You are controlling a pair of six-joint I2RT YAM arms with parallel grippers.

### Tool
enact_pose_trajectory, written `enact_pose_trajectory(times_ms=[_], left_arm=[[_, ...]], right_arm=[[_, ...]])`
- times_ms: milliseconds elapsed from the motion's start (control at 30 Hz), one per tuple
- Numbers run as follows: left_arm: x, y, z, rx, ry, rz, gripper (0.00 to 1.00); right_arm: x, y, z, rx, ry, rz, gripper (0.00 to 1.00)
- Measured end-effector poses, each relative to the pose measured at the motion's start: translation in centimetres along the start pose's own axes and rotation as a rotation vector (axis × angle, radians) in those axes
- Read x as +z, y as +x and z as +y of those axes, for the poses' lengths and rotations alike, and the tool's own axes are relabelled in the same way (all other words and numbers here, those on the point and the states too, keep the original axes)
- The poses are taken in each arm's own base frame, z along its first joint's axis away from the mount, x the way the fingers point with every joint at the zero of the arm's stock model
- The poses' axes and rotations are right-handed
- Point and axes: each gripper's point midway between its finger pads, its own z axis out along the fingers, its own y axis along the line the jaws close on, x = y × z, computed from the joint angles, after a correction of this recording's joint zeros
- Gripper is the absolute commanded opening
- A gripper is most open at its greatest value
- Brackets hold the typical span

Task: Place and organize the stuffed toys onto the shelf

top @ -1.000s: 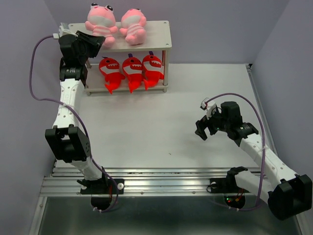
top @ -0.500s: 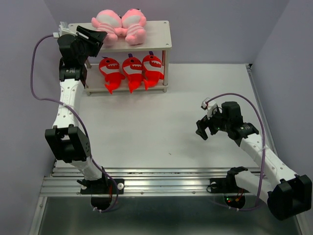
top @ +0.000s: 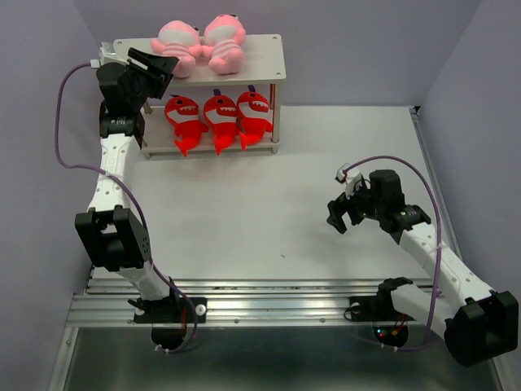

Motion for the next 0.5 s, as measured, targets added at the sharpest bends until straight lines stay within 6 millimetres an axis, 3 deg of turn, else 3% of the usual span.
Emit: enact_pose_trajectory(times_ms=[67, 100, 167, 200, 500], left_arm=[[0.0, 0.2, 0.3, -0.006, -0.002, 0.008, 0.68], [-0.1, 0.3, 0.4, -0.007, -0.001, 0.012, 0.78], [-0.2, 0.5, 0.6, -0.01, 0.002, 0.018, 0.84], [-0.3, 0.6, 0.5, -0.014, 0.007, 0.02, 0.99], [-2.3, -0.6, -1.7, 0.014, 0.07, -0.01, 0.99]], right_arm=[[0.0, 0.0, 0.0, 0.0, 0.0, 0.0, 1.0], [0.0, 0.0, 0.0, 0.0, 0.0, 0.0, 1.0], [0.0, 0.0, 0.0, 0.0, 0.0, 0.0, 1.0], [0.0, 0.0, 0.0, 0.0, 0.0, 0.0, 1.0], [-0.1, 0.1, -0.3, 0.007, 0.009, 0.0, 1.0]])
